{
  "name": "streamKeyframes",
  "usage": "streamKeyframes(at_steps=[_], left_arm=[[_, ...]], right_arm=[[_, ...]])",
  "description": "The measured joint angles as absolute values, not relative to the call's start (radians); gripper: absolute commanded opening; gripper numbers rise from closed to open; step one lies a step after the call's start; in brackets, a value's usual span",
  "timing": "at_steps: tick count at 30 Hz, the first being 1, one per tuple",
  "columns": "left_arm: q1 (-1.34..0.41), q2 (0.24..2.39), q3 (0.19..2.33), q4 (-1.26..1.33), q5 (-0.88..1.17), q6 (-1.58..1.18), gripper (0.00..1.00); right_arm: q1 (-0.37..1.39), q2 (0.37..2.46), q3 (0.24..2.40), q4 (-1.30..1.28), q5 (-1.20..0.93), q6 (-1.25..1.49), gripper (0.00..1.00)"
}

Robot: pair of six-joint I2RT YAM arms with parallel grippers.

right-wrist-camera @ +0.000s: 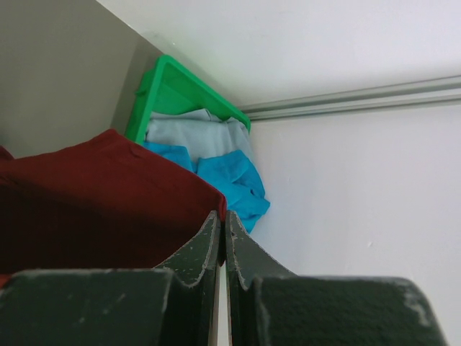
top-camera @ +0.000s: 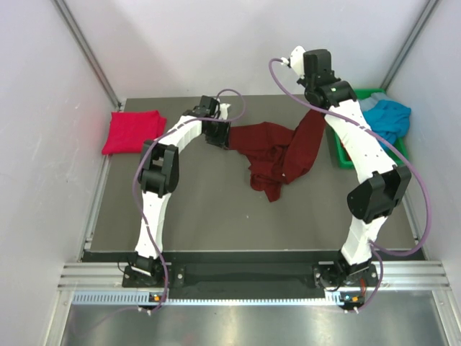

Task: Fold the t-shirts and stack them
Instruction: Flatten the tshirt out

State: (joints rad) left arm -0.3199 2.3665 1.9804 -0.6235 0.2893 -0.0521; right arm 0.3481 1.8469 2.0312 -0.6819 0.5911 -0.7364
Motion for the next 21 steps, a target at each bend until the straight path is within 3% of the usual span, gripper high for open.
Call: streamKeyframes(at_steps=[9,21], left_arm=[[-0.319,2.365,1.981,-0.622,0.254,-0.052,0.43],[-0.331,2.373,1.989,-0.623,0.299,-0.054,0.34]], right_arm=[[0.348,1.849,2.031,-0.682,0.589,-0.736,0.00],[0.348,1.850,2.031,-0.682,0.589,-0.736,0.00]])
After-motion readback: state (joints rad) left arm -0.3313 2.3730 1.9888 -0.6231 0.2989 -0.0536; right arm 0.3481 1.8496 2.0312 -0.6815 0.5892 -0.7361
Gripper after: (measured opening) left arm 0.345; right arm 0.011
